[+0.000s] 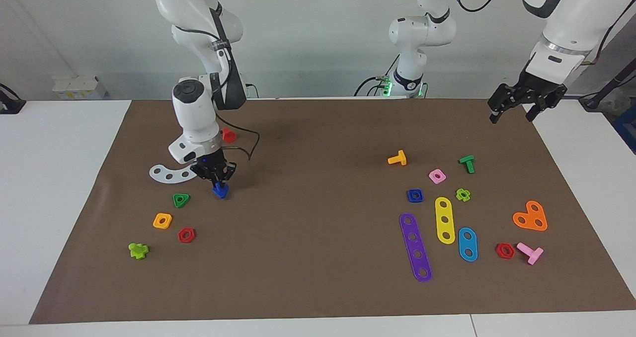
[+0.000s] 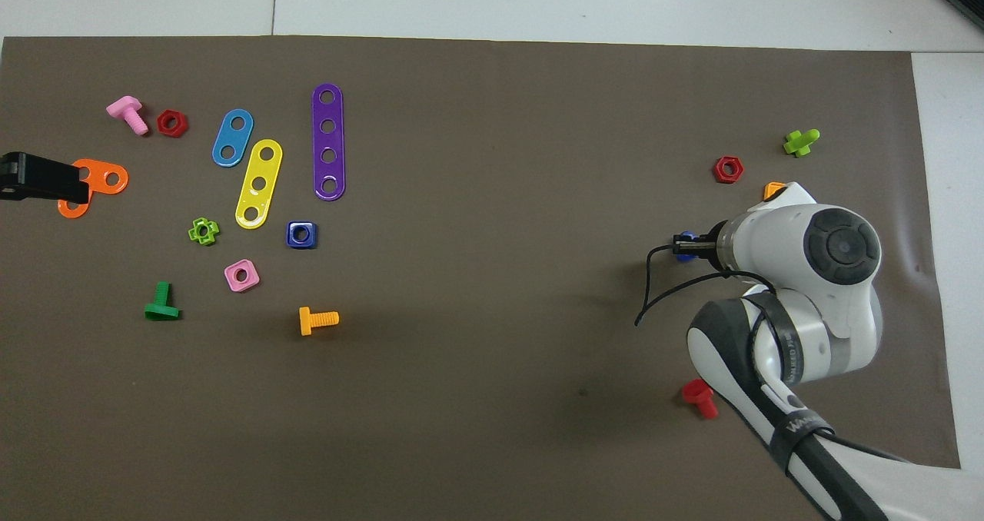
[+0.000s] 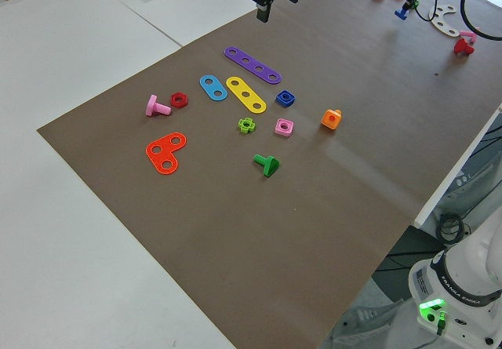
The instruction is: Unscrew and place screws in storage area
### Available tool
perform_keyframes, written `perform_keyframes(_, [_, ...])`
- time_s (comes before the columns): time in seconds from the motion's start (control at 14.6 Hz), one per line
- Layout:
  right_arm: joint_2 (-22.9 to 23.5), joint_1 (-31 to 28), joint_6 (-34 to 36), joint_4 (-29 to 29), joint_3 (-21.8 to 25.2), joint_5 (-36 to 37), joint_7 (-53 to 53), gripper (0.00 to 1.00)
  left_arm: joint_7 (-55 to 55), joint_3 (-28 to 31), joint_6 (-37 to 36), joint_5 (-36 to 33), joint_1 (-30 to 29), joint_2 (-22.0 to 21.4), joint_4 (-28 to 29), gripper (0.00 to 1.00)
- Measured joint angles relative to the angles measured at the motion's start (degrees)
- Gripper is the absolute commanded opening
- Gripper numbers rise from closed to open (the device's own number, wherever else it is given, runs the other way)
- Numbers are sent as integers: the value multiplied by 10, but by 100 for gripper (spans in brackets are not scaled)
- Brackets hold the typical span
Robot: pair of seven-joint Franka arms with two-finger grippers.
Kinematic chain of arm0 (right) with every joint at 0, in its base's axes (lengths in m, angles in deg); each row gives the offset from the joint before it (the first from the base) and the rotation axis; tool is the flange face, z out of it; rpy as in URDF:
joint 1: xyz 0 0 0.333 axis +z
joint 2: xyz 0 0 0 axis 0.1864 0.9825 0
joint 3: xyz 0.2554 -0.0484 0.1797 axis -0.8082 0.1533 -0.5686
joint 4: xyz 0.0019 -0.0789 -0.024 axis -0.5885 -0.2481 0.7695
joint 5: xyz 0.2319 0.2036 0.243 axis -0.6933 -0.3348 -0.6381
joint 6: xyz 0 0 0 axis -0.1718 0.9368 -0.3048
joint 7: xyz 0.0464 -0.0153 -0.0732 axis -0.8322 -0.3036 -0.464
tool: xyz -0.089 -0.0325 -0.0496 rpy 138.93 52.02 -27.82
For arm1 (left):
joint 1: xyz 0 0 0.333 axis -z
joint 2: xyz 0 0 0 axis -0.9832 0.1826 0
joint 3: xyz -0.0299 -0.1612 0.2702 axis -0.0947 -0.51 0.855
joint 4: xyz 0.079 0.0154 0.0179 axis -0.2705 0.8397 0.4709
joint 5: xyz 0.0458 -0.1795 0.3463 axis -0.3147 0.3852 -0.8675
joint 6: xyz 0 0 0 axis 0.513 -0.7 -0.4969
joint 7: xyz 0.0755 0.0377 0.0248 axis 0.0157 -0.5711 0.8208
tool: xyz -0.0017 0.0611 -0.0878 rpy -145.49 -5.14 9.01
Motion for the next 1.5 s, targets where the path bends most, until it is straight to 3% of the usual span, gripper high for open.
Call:
perform_keyframes(0.34, [8, -20, -4, -1, 0, 0, -39, 0, 0, -3, 7, 0, 1, 0, 9, 100])
perform_keyframes(0.48, [8, -20, -4, -1, 0, 0, -42, 95, 0, -2, 10, 0, 1, 0, 18, 100])
perform_keyframes(0.89, [1, -24, 12, 17, 0, 0, -56, 98, 0, -2, 11, 0, 1, -1, 19, 100])
perform_keyframes(1.3, [-70, -24, 196, 120, -3, 0, -56, 100, 1, 3, 11, 0, -1, -1, 20, 100])
perform_keyframes(1.5, [-84, -22, 285, 184, -8, 0, -56, 100, 1, 3, 11, 0, -2, -1, 20, 100])
